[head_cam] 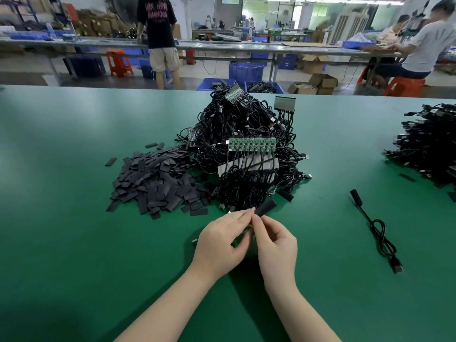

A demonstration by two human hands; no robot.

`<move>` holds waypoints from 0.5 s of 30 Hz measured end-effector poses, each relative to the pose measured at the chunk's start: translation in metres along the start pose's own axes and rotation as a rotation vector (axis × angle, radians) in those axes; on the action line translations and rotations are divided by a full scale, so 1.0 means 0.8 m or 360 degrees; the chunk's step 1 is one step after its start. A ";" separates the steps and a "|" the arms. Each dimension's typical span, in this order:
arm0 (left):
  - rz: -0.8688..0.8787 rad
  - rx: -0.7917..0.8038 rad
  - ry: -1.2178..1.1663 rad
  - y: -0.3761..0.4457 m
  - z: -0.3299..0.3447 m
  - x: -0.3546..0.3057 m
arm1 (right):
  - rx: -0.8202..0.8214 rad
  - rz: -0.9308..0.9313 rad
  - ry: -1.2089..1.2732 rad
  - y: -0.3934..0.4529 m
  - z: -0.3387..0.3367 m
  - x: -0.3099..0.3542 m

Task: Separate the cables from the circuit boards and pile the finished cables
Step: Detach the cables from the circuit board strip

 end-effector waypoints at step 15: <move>-0.0086 0.0030 0.0075 0.001 -0.002 0.004 | -0.0267 -0.0109 -0.2130 0.176 -0.200 0.102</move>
Point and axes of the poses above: each hand's wrist, its own y-axis towards the middle knuckle, its own z-axis out of the palm, x = y × z, the point moved 10 cm from there along y, towards the middle knuckle, and after that the axes turned 3 degrees about z, right-handed, at the moved point
